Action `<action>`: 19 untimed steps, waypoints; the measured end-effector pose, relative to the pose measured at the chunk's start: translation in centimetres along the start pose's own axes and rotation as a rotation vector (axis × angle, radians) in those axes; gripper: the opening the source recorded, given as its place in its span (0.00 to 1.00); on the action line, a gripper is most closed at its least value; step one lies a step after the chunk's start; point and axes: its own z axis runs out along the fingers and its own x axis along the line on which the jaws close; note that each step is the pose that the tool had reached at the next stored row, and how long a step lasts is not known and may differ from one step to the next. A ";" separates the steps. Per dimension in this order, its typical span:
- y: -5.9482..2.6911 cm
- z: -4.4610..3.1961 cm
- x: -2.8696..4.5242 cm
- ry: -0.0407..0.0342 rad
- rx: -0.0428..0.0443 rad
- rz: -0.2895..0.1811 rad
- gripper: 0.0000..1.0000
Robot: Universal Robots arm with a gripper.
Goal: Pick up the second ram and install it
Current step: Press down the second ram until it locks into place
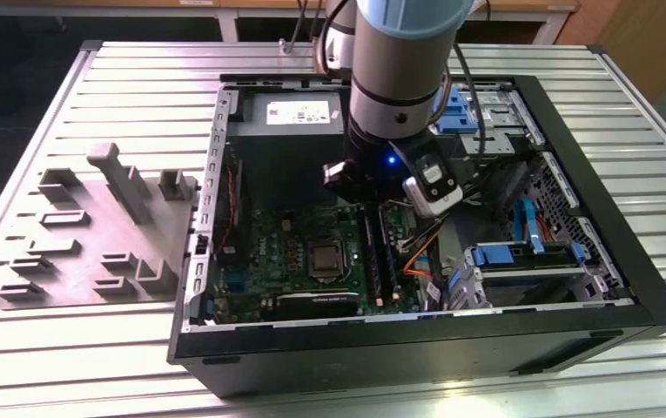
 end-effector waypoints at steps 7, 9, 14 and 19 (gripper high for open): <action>-2.33 -0.16 -0.02 0.0000 0.0000 0.000 0.10; -2.98 -0.20 -0.03 0.0000 -0.0002 0.000 0.10; -4.63 -0.31 -0.05 0.0001 -0.0001 0.000 0.10; -6.17 -0.41 -0.07 0.0004 -0.0001 0.000 0.10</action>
